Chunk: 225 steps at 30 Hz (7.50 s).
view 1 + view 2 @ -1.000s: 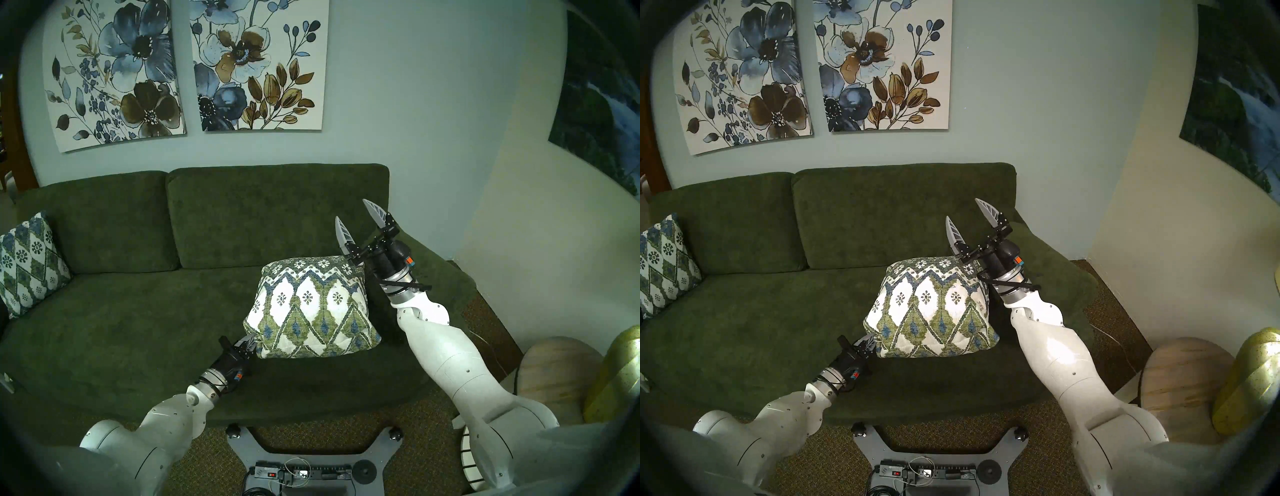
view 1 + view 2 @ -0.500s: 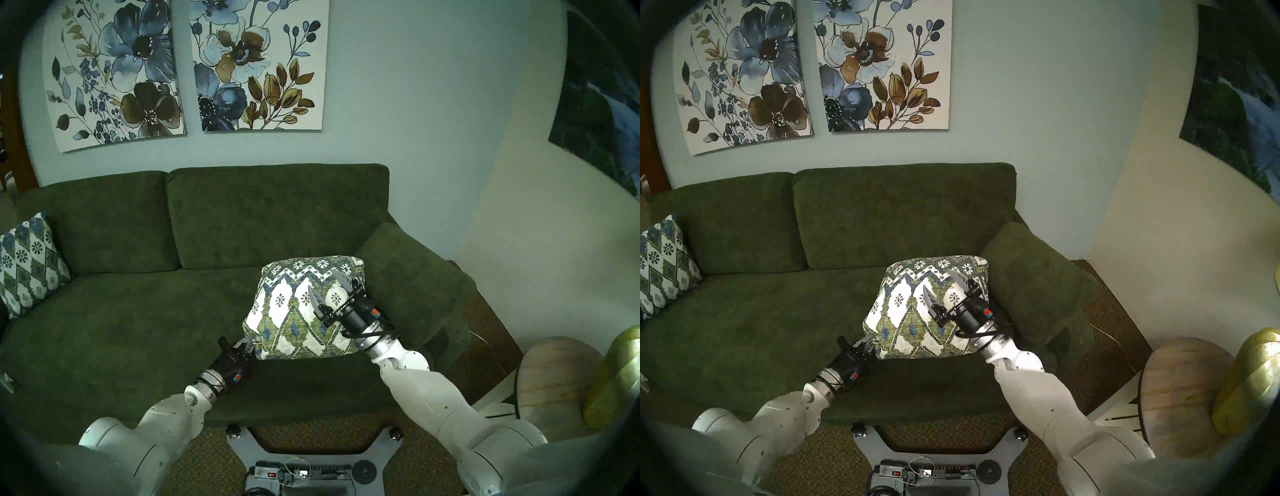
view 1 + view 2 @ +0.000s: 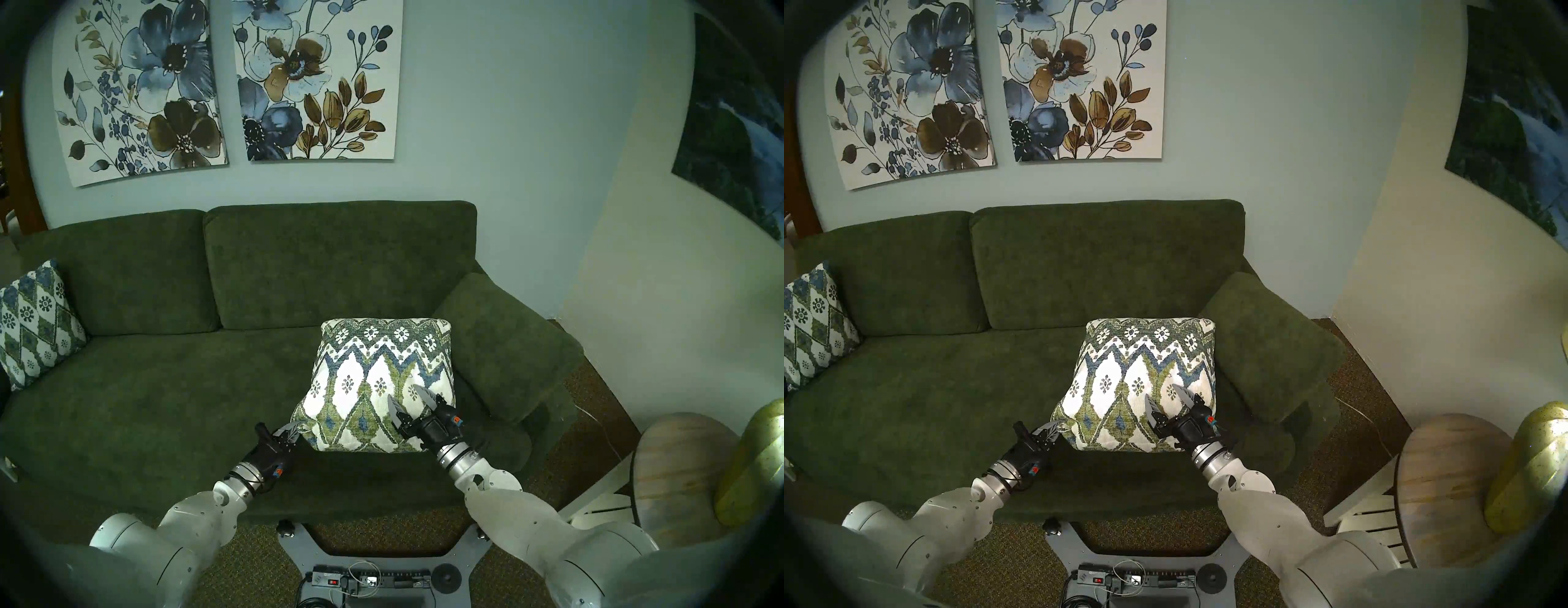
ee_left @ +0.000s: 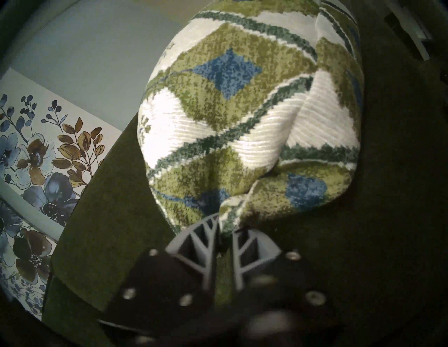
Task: Fluff a cushion
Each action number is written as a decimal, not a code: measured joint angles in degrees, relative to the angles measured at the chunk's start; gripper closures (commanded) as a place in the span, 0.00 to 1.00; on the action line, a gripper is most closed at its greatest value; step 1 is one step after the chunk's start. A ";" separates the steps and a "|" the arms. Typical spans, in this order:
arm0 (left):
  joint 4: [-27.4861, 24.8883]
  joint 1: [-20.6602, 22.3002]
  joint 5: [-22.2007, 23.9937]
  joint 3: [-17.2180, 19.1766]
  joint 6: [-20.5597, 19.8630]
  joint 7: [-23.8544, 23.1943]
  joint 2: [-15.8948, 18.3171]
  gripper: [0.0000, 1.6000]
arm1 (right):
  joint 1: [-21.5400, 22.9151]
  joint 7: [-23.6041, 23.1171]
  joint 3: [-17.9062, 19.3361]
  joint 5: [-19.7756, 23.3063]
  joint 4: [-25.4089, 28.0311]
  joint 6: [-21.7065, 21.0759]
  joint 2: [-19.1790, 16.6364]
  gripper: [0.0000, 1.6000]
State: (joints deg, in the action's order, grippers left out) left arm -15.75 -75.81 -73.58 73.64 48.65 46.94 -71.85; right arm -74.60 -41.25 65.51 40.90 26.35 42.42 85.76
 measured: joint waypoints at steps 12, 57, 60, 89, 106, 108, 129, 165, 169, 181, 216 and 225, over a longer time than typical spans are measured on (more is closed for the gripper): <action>-3.32 -2.49 -1.14 -1.41 3.07 2.67 1.23 0.00 | 1.64 1.45 0.54 1.35 -3.71 -0.18 2.44 0.00; -20.86 0.64 -3.68 1.93 4.84 4.46 9.71 0.00 | 4.60 3.77 -1.44 1.65 -9.81 2.12 5.52 0.00; -23.39 1.28 -4.25 0.77 5.55 3.71 8.28 0.00 | 4.65 3.79 -1.59 1.63 -10.17 2.45 5.53 0.00; -14.34 2.01 -4.78 -0.24 -2.90 -2.16 0.27 0.00 | 3.01 -0.69 -3.56 1.56 -10.08 11.09 6.17 0.00; -7.64 3.20 -1.12 0.19 -6.98 -3.27 -4.15 0.00 | 0.86 -4.74 -4.07 1.87 -4.73 12.70 6.19 0.00; -7.18 3.19 -0.52 0.19 -7.37 -3.14 -4.62 0.00 | 0.92 -5.15 -4.04 1.89 -3.88 12.68 6.03 0.00; -3.23 2.43 2.69 -0.22 -10.35 -0.64 -10.51 0.00 | 7.37 -8.35 -2.66 1.57 10.40 12.64 6.60 0.00; 1.55 -3.24 3.43 -1.21 -2.63 5.93 -7.45 0.00 | 6.41 -1.31 1.07 4.65 -11.24 5.77 4.89 0.00; 0.21 -3.47 2.88 -1.76 -1.42 7.21 -6.68 0.00 | 6.81 -0.79 1.28 5.17 -12.00 5.77 5.30 0.00; -6.31 -2.99 0.07 -3.77 -0.16 9.37 -4.75 0.00 | 7.61 0.74 1.24 6.05 -12.75 6.17 5.94 0.00; -27.92 0.77 -7.67 0.93 -6.76 15.88 10.40 0.00 | 9.01 4.64 -0.84 5.98 -14.99 6.90 8.63 0.00; -35.98 2.21 -8.68 1.54 -7.41 16.68 12.27 0.00 | 9.70 5.58 -2.00 5.72 -16.07 6.90 9.05 0.00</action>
State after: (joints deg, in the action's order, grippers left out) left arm -51.72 -73.61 -82.26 75.18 41.24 63.62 -59.58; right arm -64.90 -35.67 63.51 46.62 10.28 49.32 94.82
